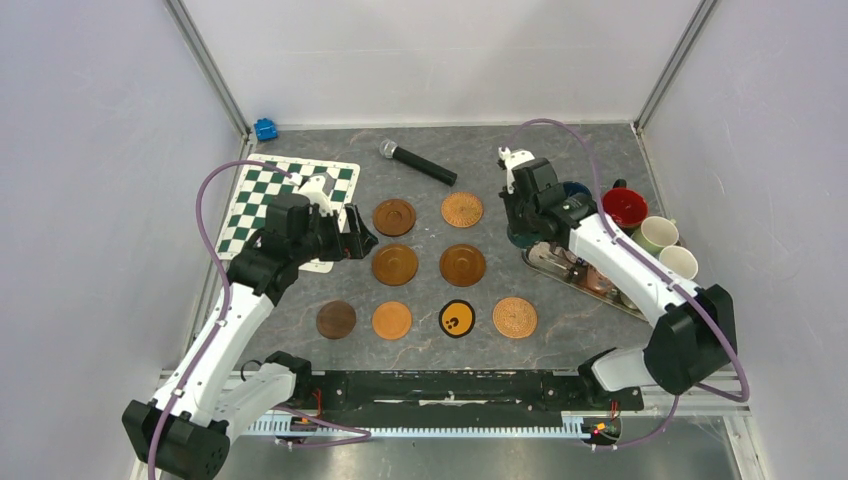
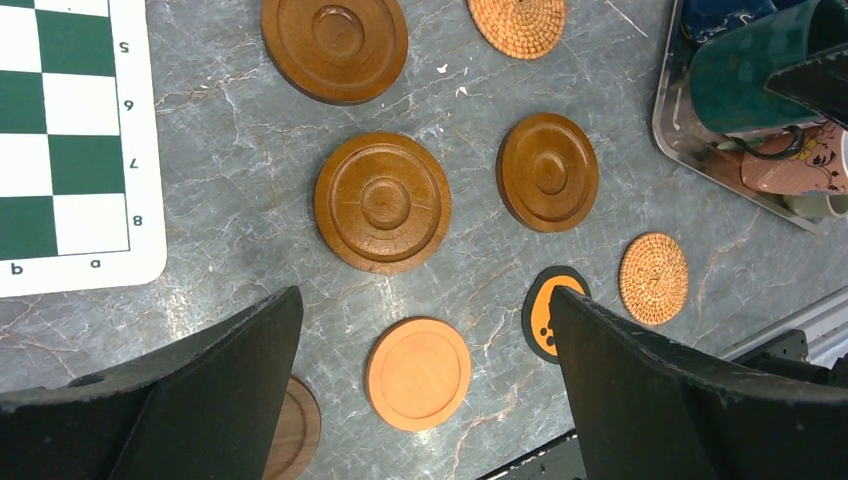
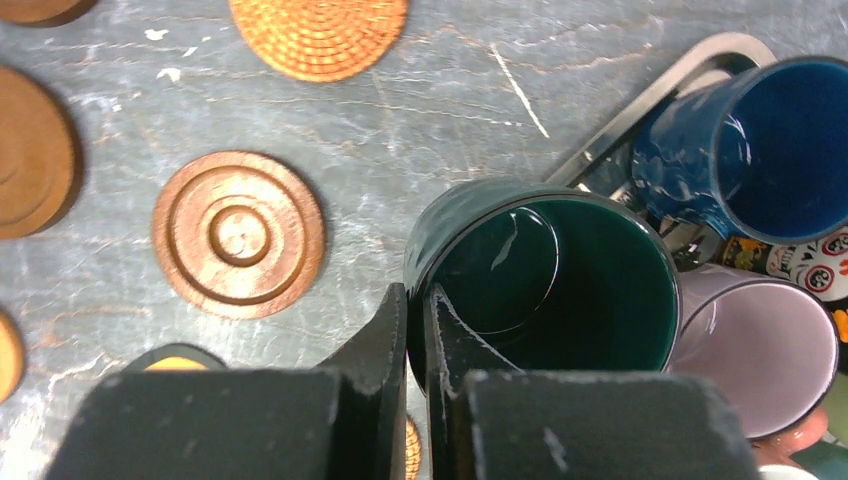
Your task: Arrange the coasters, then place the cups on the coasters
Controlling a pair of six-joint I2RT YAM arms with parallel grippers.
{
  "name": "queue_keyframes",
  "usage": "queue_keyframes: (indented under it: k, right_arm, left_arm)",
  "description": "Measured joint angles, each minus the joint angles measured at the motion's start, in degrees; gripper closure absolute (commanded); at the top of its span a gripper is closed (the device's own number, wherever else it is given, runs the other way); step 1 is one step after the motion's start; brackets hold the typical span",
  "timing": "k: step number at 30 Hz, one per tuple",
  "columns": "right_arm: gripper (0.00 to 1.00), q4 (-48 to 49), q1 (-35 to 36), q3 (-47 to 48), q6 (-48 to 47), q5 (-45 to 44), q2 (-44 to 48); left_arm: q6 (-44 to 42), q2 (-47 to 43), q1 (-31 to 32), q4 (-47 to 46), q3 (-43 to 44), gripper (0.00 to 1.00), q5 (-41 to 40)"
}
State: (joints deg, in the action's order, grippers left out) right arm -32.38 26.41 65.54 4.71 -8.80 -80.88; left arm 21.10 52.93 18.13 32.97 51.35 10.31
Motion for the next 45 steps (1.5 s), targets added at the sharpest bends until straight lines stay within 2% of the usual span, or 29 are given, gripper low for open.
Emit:
queue_keyframes:
  k: [5, 13, 17, 20, 24, 27, 30, 35, 38, 45]
  right_arm:
    - [1.0, 1.07, 5.16, -0.26, -1.66, 1.25, 3.21]
    - [1.0, 11.37, 13.62, -7.54, -3.39, 6.97, 12.09]
    - [1.0, 15.41, 20.81, -10.19, -6.69, 7.37, 13.14]
    - [1.0, 17.35, 27.15, -10.95, -9.66, 7.23, 13.0]
    - [1.0, 20.02, 32.83, -10.45, -11.74, 7.1, 10.54]
    - [1.0, 21.09, 35.32, -9.03, -12.22, 6.4, 6.51]
    - [1.0, 22.45, 37.79, -8.66, -13.68, 6.16, 3.17]
    - [1.0, 22.69, 40.22, -8.66, -16.63, 5.81, 2.05]
    - [1.0, 23.19, 39.98, -8.66, -18.18, 2.73, 2.05]
    - [1.0, 18.45, 32.54, -5.51, -18.25, -0.11, 1.4]
  left_arm:
    - [0.28, 0.85, -0.02, 1.01, 0.0, 0.0, 0.0]
    - [3.15, 1.4, -0.02, 1.4, 0.46, 0.01, 3.13]
    - [5.79, 1.81, -0.02, 0.42, 1.18, 0.07, 7.72]
    - [7.04, 2.58, 0.0, 0.2, 2.08, 0.08, 9.16]
    - [7.5, 3.1, 0.0, 2.82, 4.37, 0.08, 3.15]
    - [7.43, 2.12, -0.02, 4.44, 5.09, 0.12, -2.08]
    - [7.37, 0.72, -0.02, 5.49, 5.25, 0.15, -3.34]
    - [7.37, 0.37, -0.02, 6.56, 5.38, 0.17, -2.29]
    - [7.34, 0.22, -0.02, 7.17, 5.18, 0.15, -2.97]
    - [5.35, -2.54, -0.02, 7.8, 2.97, 0.11, -8.48]
